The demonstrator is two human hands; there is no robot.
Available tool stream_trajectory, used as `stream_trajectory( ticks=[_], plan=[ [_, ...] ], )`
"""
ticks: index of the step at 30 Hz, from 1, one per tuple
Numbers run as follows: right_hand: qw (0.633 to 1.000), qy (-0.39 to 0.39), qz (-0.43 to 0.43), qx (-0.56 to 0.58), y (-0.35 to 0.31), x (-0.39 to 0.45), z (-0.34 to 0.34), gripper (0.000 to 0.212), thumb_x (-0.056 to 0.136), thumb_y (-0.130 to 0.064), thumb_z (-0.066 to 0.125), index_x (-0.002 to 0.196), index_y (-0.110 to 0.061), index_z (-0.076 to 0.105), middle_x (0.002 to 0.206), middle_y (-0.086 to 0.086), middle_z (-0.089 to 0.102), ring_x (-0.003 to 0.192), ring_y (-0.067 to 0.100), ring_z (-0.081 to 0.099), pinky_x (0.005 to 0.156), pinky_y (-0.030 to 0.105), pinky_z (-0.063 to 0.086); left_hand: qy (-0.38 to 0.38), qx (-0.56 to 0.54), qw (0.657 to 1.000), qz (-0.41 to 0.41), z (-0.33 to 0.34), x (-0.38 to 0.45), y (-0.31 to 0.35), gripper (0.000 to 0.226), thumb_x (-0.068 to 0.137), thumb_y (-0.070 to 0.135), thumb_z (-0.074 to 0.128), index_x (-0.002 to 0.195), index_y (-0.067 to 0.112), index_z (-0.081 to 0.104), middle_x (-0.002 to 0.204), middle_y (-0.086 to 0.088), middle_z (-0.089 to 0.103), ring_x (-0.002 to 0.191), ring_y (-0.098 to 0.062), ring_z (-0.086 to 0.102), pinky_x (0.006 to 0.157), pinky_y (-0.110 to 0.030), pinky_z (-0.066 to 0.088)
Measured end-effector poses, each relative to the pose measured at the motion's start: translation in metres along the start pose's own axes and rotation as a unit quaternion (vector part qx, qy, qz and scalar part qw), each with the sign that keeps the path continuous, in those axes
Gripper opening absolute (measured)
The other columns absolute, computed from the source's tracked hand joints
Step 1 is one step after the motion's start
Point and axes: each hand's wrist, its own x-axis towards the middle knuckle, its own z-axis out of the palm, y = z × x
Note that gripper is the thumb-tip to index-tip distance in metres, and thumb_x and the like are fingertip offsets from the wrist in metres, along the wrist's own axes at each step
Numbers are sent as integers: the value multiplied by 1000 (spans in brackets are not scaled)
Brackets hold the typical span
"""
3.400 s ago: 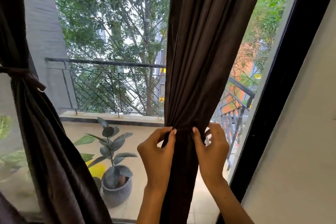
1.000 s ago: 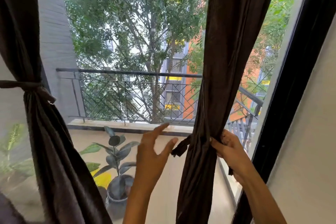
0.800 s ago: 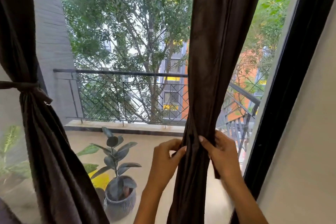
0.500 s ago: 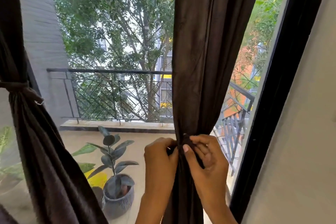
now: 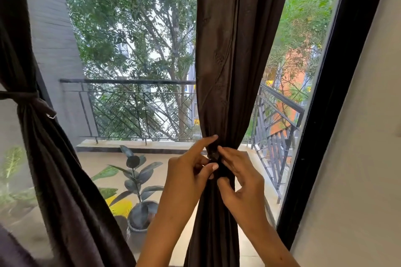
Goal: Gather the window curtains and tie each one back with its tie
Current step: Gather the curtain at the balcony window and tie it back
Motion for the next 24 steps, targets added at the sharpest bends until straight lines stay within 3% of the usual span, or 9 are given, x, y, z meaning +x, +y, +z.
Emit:
stream_trajectory(
  ticks=[2, 5, 9, 12, 16, 19, 21, 24],
  plan=[
    [1000, -3, -19, -16, 1, -1, 0, 65, 64, 15, 54, 122, -12, 61, 119, -8, 60, 111, 9, 61, 93, 19, 48, 19, -15, 999, -21, 4, 3, 0, 43, 82, 1, 69, 116, 26, 66, 60, 14, 67, 54, 2, 61, 57, -10, 45],
    [999, -12, -37, -34, 4, -4, 0, 69, 62, 20, 55, 122, -12, 61, 120, -6, 61, 114, 8, 59, 95, 22, 48, 67, -51, 995, -59, 7, 6, -3, 26, 80, -2, 70, 100, 14, 73, 59, 14, 69, 50, 2, 61, 53, -8, 43],
    [998, -29, -41, -24, 7, -11, 0, 62, 69, 4, 73, 123, -20, 57, 122, -9, 61, 115, 10, 59, 98, 22, 46, 79, -100, 989, -79, 6, 8, -4, 18, 79, 2, 72, 81, 20, 75, 66, 1, 73, 62, -12, 71, 63, -24, 54],
    [996, -23, -81, -42, 9, -11, 2, 44, 69, -7, 80, 109, -14, 62, 121, -8, 60, 116, 10, 58, 97, 22, 46, 78, -124, 984, -102, 6, 10, -5, 14, 80, 4, 71, 76, 17, 72, 65, -7, 72, 64, -19, 70, 67, -35, 57],
    [990, 2, -110, -89, 14, -6, 6, 29, 71, 7, 76, 97, -6, 71, 119, 1, 64, 113, 10, 60, 95, 24, 49, 78, -132, 982, -115, 6, 11, -5, 13, 84, 5, 68, 72, 10, 67, 58, -10, 67, 55, -13, 64, 56, -29, 53],
    [994, -20, -96, -56, 14, 0, -1, 31, 75, 14, 70, 99, -5, 73, 117, 0, 68, 111, 8, 62, 95, 25, 49, 69, -166, 975, -133, 4, 14, -4, 15, 86, -1, 63, 74, 8, 62, 56, -1, 68, 53, -11, 66, 53, -24, 54],
    [993, -23, -92, -69, 12, 7, -4, 29, 77, 11, 71, 100, -7, 74, 112, -2, 69, 107, 7, 64, 94, 26, 51, 88, -99, 985, -107, 5, 16, -6, 16, 87, 2, 63, 74, 11, 61, 62, 1, 69, 58, -12, 68, 56, -24, 54],
    [980, 20, -103, -167, 12, 14, -8, 16, 81, -6, 74, 96, -12, 75, 104, 0, 66, 97, 11, 60, 85, 20, 48, 145, 155, 977, 3, 10, 12, -7, 10, 88, 10, 64, 79, 13, 62, 84, -1, 64, 72, -13, 63, 61, -25, 44]
  ],
)
